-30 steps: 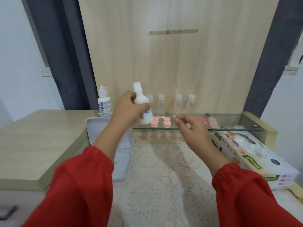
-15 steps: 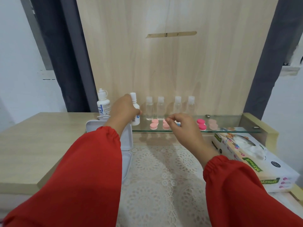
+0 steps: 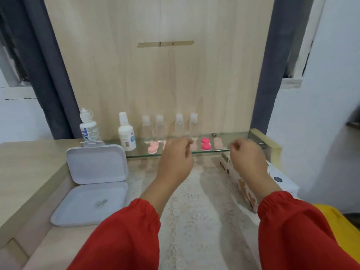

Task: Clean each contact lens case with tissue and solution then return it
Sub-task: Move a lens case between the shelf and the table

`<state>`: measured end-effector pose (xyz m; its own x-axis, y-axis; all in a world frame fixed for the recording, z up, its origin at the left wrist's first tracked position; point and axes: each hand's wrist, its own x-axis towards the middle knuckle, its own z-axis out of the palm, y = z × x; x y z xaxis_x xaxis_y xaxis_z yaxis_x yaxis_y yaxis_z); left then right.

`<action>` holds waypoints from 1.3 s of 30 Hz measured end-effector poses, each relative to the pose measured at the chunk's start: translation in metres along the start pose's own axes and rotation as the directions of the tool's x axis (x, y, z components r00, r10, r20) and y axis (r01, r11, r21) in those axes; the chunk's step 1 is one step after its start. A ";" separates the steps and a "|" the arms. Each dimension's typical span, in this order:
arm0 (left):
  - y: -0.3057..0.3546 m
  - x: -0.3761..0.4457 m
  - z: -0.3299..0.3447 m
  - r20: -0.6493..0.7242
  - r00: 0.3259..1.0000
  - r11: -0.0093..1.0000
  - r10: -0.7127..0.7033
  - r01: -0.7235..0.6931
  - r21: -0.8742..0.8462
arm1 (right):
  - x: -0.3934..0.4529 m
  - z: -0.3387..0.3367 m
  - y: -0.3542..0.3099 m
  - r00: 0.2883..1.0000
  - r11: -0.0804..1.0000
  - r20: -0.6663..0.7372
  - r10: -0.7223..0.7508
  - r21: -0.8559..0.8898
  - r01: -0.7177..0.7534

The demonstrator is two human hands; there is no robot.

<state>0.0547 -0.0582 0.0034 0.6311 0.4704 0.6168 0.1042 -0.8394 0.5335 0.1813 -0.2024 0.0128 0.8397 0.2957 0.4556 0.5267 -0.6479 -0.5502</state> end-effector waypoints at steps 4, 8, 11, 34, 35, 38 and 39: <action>0.028 -0.032 0.052 0.453 0.884 0.993 0.113 -0.086 -0.079 | 0.009 -0.018 0.047 0.965 0.908 0.176 0.193 -0.406 -0.108; 0.044 -0.045 0.078 0.611 0.773 0.984 0.169 -0.167 -0.061 | 0.007 -0.015 0.065 0.968 0.908 0.158 0.193 -0.403 -0.116; 0.043 -0.040 0.084 0.600 0.786 0.984 0.149 -0.179 -0.010 | 0.009 -0.011 0.069 0.979 0.923 0.099 0.179 -0.362 -0.132; -0.075 -0.082 -0.023 0.118 0.916 0.922 -0.383 0.387 -0.014 | -0.103 0.036 0.001 0.753 0.909 0.512 -0.413 0.180 0.376; -0.078 -0.087 -0.025 0.113 0.916 0.920 -0.386 0.391 -0.024 | -0.108 0.042 -0.002 0.696 0.891 0.569 -0.438 0.171 0.421; -0.082 -0.093 -0.025 0.074 0.916 0.911 -0.394 0.400 -0.100 | -0.103 0.058 -0.003 0.680 0.898 0.688 -0.253 -0.095 0.430; -0.082 -0.093 -0.025 0.049 0.915 0.905 -0.401 0.404 -0.133 | -0.097 0.063 -0.005 0.705 0.892 0.686 -0.176 -0.191 0.409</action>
<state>-0.0319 -0.0263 -0.0838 0.5731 0.7534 0.3223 0.2467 -0.5337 0.8089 0.1055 -0.1834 -0.0728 0.5903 0.8048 -0.0619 0.7881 -0.5913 -0.1712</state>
